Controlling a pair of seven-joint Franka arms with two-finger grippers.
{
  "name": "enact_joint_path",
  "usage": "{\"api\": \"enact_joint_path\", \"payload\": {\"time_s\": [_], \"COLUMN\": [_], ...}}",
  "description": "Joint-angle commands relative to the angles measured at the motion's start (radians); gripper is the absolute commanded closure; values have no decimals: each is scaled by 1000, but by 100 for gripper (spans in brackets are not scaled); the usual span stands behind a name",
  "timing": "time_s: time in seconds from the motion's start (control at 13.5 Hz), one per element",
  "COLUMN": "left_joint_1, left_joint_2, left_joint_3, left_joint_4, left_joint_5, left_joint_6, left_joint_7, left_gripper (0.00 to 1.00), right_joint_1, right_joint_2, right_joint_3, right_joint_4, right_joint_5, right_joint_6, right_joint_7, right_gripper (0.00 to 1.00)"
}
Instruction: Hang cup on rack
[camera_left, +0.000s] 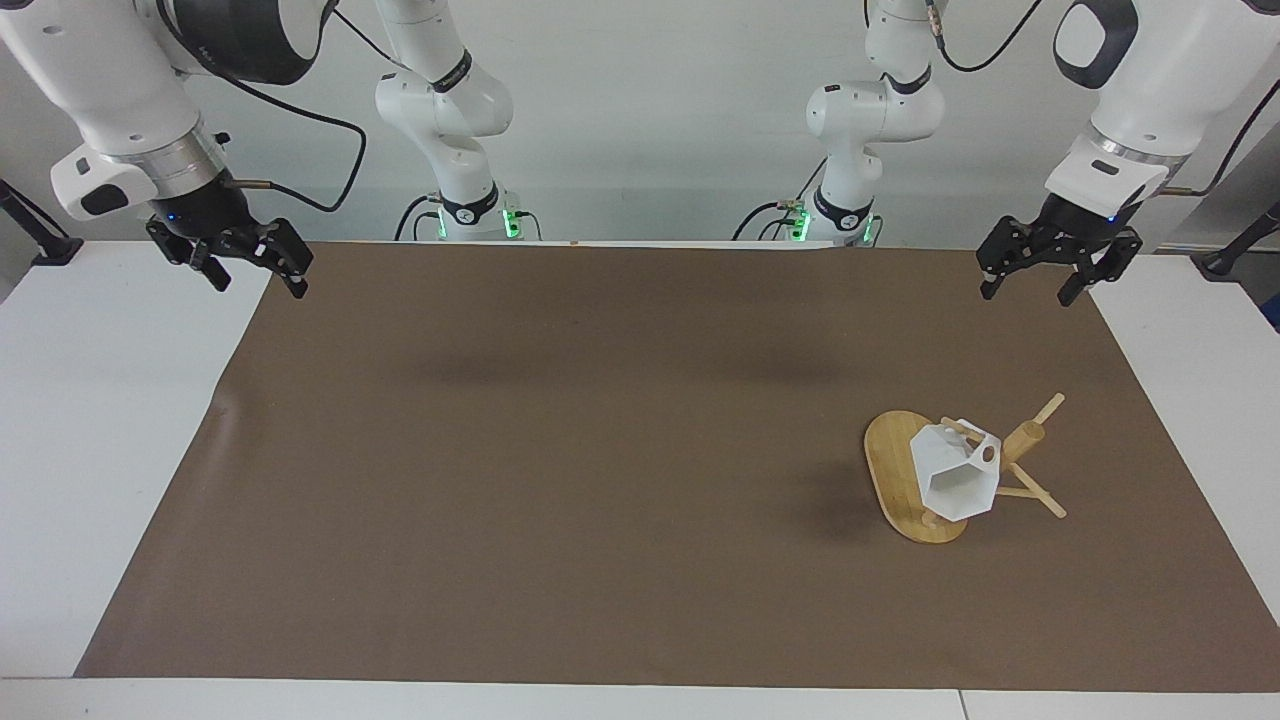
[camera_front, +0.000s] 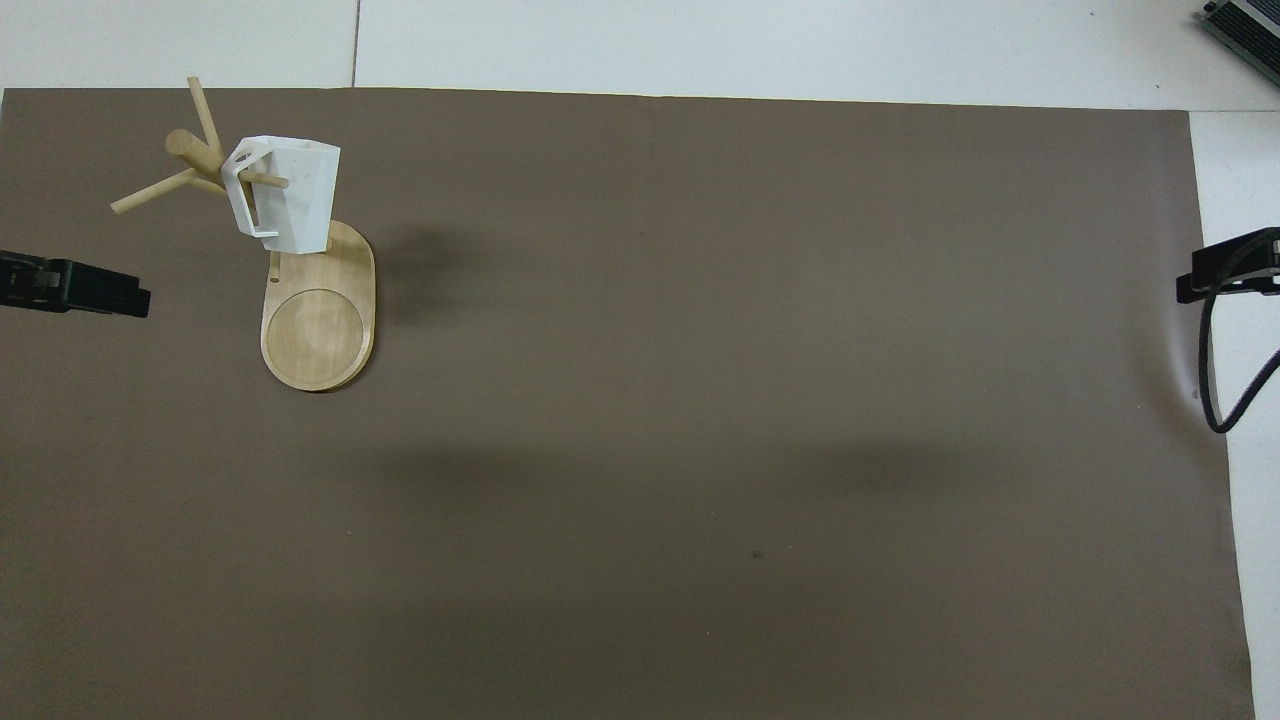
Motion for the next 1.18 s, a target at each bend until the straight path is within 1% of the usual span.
{"api": "enact_joint_path", "payload": {"time_s": [0.0, 0.15, 0.3, 0.37, 0.59, 0.96, 1.11], "left_joint_1": [19, 19, 17, 17, 17, 39, 39], "left_joint_2": [66, 50, 27, 19, -6, -9, -10], "left_joint_3": [-2, -3, -5, -8, -5, -3, -3], "left_joint_4": [133, 130, 90, 73, 30, 24, 19], "left_joint_5": [15, 38, 63, 63, 63, 55, 55], "left_joint_6": [-120, -125, -115, -105, -112, -82, -95], "left_joint_7": [9, -4, -117, -132, -124, -114, -78], "left_gripper": [0, 0, 0, 0, 0, 0, 0], "right_joint_1": [-6, -6, -6, -6, -6, -6, -6], "right_joint_2": [-24, -24, -23, -24, -23, -24, -24], "right_joint_3": [0, 0, 0, 0, 0, 0, 0], "right_joint_4": [-27, -27, -27, -27, -27, -27, -27], "right_joint_5": [24, 24, 24, 24, 24, 24, 24], "right_joint_6": [-2, -2, -2, -2, -2, -2, -2], "right_joint_7": [-16, -16, -16, -16, -16, -16, -16], "right_gripper": [0, 0, 0, 0, 0, 0, 0]}}
